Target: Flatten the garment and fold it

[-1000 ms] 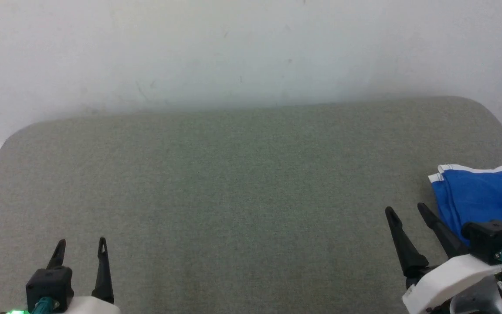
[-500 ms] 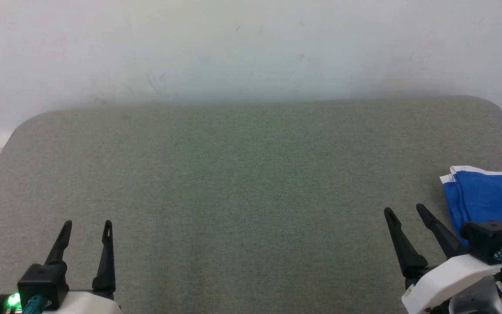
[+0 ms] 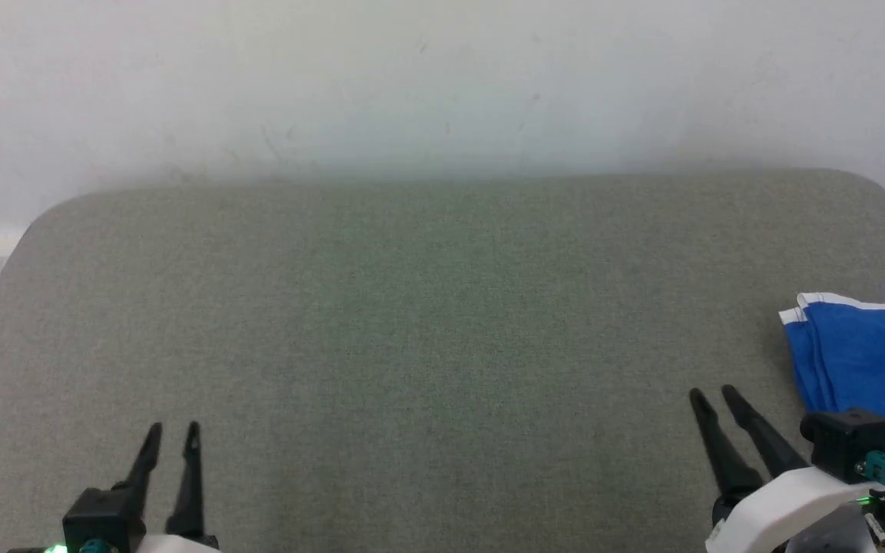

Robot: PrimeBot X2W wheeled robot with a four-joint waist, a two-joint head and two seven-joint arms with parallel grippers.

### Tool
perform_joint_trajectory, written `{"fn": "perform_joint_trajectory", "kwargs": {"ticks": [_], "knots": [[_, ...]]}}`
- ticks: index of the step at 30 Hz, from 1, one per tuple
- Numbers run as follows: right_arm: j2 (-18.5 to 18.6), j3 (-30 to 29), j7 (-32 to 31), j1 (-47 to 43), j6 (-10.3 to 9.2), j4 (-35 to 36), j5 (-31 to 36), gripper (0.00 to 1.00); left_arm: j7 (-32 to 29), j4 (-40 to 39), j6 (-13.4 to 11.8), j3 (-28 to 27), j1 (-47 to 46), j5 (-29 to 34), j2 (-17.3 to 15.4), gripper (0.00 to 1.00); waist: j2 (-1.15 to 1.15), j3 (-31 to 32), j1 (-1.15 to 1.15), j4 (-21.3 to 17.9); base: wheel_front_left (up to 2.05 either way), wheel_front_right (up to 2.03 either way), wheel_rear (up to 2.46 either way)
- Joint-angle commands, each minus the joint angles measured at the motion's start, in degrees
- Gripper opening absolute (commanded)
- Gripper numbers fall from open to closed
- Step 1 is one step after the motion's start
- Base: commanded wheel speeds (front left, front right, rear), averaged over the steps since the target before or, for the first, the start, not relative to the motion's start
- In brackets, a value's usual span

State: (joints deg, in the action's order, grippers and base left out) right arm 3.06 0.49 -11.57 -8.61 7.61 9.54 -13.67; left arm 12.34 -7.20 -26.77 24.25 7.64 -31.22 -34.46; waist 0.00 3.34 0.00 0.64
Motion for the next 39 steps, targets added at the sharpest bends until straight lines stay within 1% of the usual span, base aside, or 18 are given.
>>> {"fn": "perform_joint_trajectory", "kwargs": {"ticks": [1,3,39], "knots": [[0.02,-0.03,0.01,0.03,0.0,0.02,0.01,0.0,-0.02,-0.02,0.01,-0.02,-0.01,0.02,0.01,0.0,0.0,0.0,0.0,0.0,0.0,0.0,0.0],[0.02,-0.04,0.07,0.07,0.0,-0.04,0.08,0.0,-0.13,0.02,0.14,-0.15,-0.05,0.18,0.17,0.0,0.0,-0.02,0.0,0.0,0.0,0.0,0.0],[-0.04,-0.17,3.4,2.54,-0.04,-2.8,4.02,0.0,-3.66,2.1,7.86,-7.13,-2.25,9.17,9.27,0.0,0.0,-0.98,0.0,-0.19,0.0,0.0,0.0]]}}
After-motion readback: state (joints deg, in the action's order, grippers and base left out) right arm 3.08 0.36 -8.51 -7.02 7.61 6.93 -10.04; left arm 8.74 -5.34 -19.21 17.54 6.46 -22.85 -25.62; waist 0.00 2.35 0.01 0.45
